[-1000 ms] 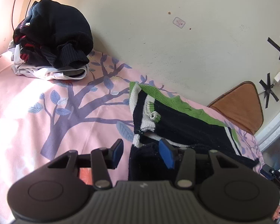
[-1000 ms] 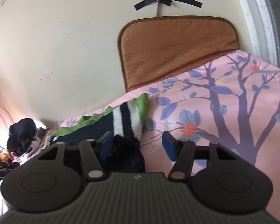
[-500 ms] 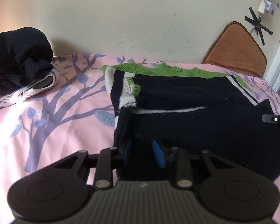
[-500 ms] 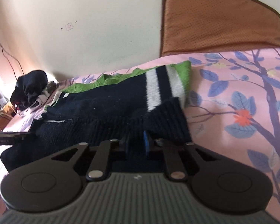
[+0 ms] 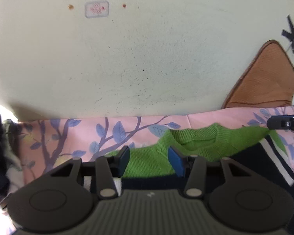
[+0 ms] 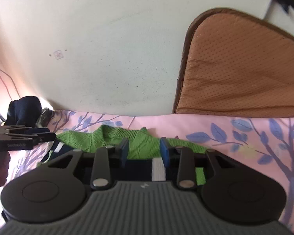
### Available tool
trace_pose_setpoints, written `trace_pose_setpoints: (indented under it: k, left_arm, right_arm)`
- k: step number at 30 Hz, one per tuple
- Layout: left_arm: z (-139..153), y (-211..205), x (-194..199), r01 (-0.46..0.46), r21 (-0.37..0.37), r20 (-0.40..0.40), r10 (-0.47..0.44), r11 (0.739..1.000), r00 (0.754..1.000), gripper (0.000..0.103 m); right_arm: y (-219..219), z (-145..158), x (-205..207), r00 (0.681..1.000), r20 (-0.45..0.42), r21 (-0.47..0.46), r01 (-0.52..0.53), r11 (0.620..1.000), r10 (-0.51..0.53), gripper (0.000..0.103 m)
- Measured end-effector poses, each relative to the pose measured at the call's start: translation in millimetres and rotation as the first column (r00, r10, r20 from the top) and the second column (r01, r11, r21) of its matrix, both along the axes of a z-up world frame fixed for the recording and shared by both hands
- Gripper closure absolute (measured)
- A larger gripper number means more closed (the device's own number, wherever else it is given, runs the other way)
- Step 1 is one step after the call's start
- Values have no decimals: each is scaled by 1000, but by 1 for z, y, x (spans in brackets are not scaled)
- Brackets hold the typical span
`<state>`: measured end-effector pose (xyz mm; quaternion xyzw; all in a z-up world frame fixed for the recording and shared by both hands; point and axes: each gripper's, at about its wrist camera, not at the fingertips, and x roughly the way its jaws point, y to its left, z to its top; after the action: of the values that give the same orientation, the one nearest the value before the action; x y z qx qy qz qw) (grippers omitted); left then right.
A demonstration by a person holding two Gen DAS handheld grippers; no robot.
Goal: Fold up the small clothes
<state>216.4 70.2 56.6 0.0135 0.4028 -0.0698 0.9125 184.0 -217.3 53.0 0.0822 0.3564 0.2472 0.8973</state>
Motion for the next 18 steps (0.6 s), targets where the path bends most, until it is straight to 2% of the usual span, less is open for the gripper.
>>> trace_pose_setpoints:
  k: [3,5,6,9,10,11,14,18]
  left_arm:
    - [-26,-14,39,-3,-14,-52,3,1000,999,51]
    - [-42,-24,55,9,15,-82,-7,1000,997,51]
    - [-48,-27,59,21,27,-90,-18,999,996,56]
    - [-54,-32,63,72,-5,-92,-72,997,993,86]
    - [-52,-33,62,69,5,-89,-69,998,994,91]
    - [-49,-33,60,72,6,-84,-71,997,994,92]
    - [-32,-31,41,74,-1,-42,-74,997,996,93]
    - [13,-28,-13,98,-28,62,-96,995,993,93]
  right_arm:
    - [29,-23,51,996,-87,-23,-9,1000,7,63]
    - [43,-37,73,993,-116,-57,-28,998,21,57]
    - [48,-44,82,990,-135,-68,-39,997,29,57]
    - [56,-60,96,980,-191,-59,-74,996,62,57]
    - [58,-61,94,981,-174,-67,-94,993,81,65]
    - [62,-59,92,982,-157,-81,-120,989,106,90]
    - [65,-47,74,988,-96,-96,-127,987,118,89]
    - [51,-2,30,993,16,-45,-120,992,120,90]
